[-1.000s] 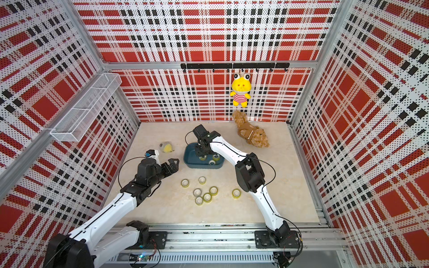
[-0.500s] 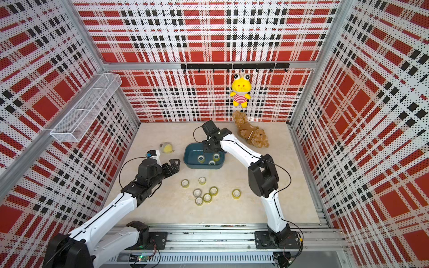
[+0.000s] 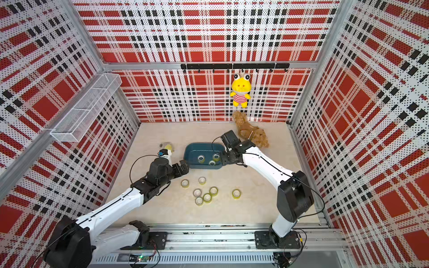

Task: Put the transparent tape into the storage box
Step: Place the tape in the storage box, then pick up the tape at the center of the board.

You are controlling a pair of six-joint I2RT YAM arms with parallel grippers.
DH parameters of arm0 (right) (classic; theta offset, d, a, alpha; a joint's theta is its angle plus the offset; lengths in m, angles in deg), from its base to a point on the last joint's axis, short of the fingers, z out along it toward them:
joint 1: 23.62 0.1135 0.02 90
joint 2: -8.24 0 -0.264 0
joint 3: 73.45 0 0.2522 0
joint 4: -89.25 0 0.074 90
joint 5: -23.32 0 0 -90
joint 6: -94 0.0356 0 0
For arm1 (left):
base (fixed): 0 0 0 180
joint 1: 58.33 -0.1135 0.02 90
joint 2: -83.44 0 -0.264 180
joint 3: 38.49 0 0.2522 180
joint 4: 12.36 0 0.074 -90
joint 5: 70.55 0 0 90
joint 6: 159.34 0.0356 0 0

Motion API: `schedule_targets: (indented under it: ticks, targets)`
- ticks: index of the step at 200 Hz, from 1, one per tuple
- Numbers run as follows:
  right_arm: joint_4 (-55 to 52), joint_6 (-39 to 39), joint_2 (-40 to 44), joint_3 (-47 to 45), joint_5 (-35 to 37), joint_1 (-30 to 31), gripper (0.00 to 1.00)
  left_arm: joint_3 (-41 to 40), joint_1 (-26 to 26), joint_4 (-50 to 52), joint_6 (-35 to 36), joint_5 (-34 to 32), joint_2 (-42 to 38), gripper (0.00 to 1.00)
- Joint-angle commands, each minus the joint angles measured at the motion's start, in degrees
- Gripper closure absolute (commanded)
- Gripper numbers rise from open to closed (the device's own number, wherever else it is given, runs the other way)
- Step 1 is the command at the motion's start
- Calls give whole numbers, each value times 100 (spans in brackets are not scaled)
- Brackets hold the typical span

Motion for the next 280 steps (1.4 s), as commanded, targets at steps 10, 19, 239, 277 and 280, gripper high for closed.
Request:
schedule_targets:
  ticks: [10,19,239,277,280]
  targets:
    - [94,219,653,-802,99,2,37,205,52,-177,-37,-157,70,1]
    - [122,270,779,-1039,58,2,37,205,52,-176,-41,-177,77,1]
    - [745,1117,1263,-3329,-135,89,34,190,73,-255,-42,-252,53,1]
    - [621,1234,1022,-3320,271,266,32,179,66,-255,-49,-278,77,1]
    - [629,1251,1003,-3320,291,284,32,179,70,-255,-45,-276,82,1]
